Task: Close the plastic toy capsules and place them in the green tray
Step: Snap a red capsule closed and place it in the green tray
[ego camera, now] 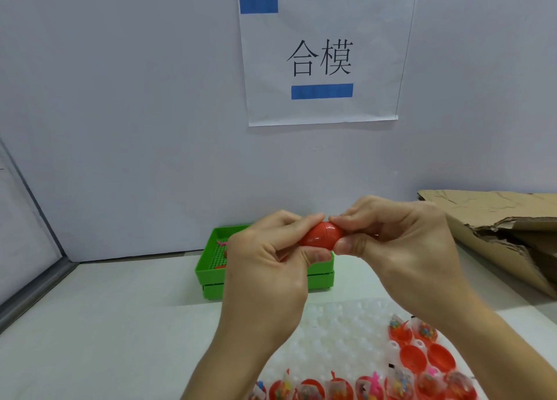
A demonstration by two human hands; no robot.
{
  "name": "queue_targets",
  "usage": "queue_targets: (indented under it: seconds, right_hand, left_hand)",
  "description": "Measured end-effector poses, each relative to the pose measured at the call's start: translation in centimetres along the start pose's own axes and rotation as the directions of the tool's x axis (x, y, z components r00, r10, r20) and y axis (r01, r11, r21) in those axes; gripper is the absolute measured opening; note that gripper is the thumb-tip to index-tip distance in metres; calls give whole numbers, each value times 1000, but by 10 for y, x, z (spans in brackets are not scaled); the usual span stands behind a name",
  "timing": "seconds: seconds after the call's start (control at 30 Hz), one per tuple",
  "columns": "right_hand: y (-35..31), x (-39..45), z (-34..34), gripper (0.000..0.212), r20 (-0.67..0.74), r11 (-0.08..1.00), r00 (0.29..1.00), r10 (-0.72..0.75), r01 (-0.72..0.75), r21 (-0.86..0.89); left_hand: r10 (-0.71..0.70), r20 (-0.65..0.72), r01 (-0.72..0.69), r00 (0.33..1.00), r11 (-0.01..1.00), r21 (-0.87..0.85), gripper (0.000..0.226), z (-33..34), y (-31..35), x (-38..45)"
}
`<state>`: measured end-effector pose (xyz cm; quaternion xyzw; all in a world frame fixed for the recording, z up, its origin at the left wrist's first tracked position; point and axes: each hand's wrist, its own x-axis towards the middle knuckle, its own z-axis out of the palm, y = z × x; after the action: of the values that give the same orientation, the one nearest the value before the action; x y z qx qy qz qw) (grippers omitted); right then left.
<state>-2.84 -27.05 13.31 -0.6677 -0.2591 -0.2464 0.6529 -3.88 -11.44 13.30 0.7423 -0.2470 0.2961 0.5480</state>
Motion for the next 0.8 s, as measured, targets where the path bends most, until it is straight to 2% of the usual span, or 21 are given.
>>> queue_targets:
  seconds: [0.13,0.27,0.43,0.53,0.67,0.8]
  right_hand:
    - [-2,1,0,14,-16,999,1000,-20,19,-29]
    - [-3,-1,2,18,-32,998,999,-39,38,-51]
    - [-2,-1,5,19,-36,998,998,-46,45,-34]
    - [-1,-1,10,28,-41,999,998,-47,46,-19]
    - [-7,1,3,17,36,1000,999,0,0,6]
    - [-15,2,-4,15,34,999,999,38,-39,16]
  left_hand:
    - [43,-27,-42,999,999,33,50,5,-4,-2]
    - [48,-62,-49,997,999,-13,41,9,-3,-4]
    - [60,-22,-59,998,997,54,33,6,-1,-3]
    - [14,-25,-12,1000,997,71,24,2,0,-2]
    - [-72,29,71,997,997,44,21,-1,7,-1]
    - [-100,83,92,992,992,88,18,-3,15,1]
